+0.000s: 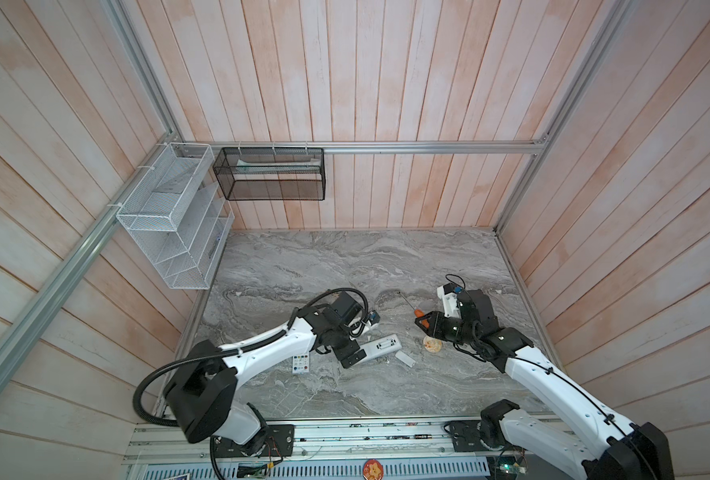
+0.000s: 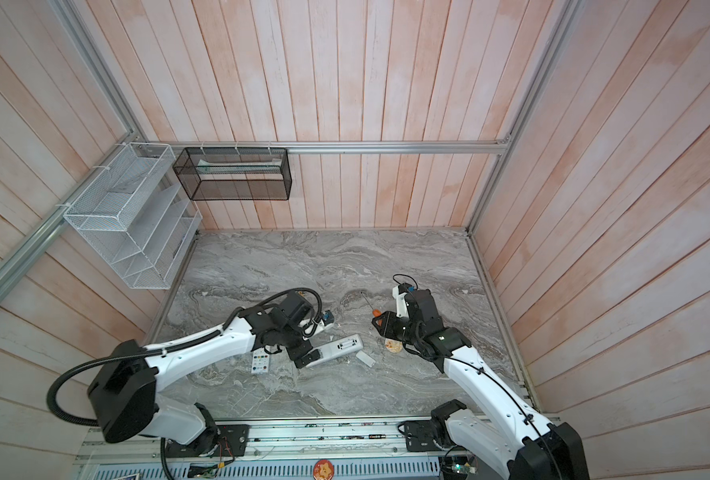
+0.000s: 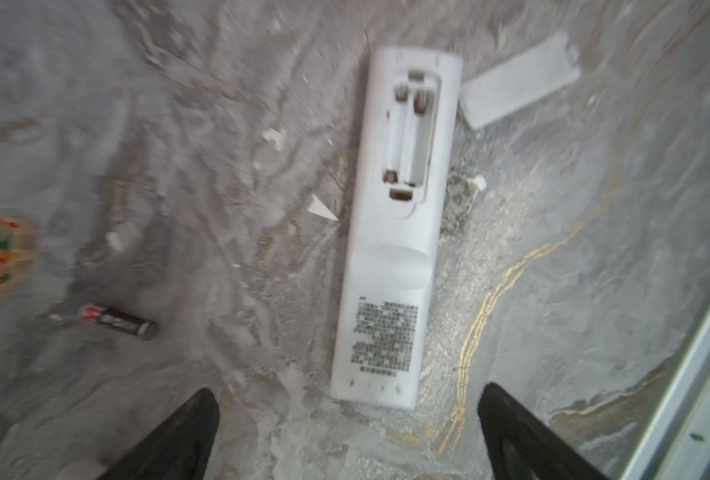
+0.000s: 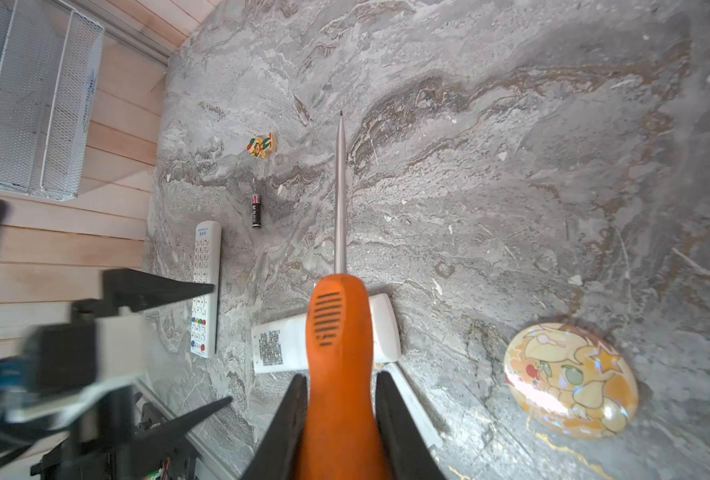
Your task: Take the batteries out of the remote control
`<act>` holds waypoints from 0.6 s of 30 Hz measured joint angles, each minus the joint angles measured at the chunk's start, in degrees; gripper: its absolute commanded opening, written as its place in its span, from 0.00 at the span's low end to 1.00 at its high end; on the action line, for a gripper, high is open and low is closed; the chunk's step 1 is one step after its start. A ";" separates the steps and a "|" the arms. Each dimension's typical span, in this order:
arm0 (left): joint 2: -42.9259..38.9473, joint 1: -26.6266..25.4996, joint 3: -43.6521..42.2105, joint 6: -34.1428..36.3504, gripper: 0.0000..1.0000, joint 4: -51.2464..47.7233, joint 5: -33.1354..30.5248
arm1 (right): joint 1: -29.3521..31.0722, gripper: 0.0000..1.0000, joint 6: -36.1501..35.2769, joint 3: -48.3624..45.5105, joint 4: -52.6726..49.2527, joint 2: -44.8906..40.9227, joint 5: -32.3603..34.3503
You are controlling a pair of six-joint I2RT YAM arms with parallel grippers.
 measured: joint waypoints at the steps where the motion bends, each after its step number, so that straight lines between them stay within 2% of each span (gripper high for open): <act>1: -3.45 2.19 0.09 -1.18 1.00 1.14 0.96 | -0.11 0.00 -0.52 0.52 0.00 0.48 -0.31; 5: -15.41 13.29 0.17 -8.83 1.00 7.30 4.20 | -0.33 0.00 -1.92 2.38 0.22 1.70 -1.64; 8: -20.17 22.38 0.20 -16.33 1.00 11.08 5.53 | -0.33 0.00 -2.40 2.73 1.36 2.60 -2.95; 10: -20.11 26.95 0.46 -20.76 1.00 11.80 5.88 | -0.33 0.00 -2.60 2.78 1.95 3.82 -4.28; 18: -9.22 34.21 0.52 -33.20 0.99 5.75 6.71 | -0.33 0.00 -4.59 4.81 2.84 9.03 -10.60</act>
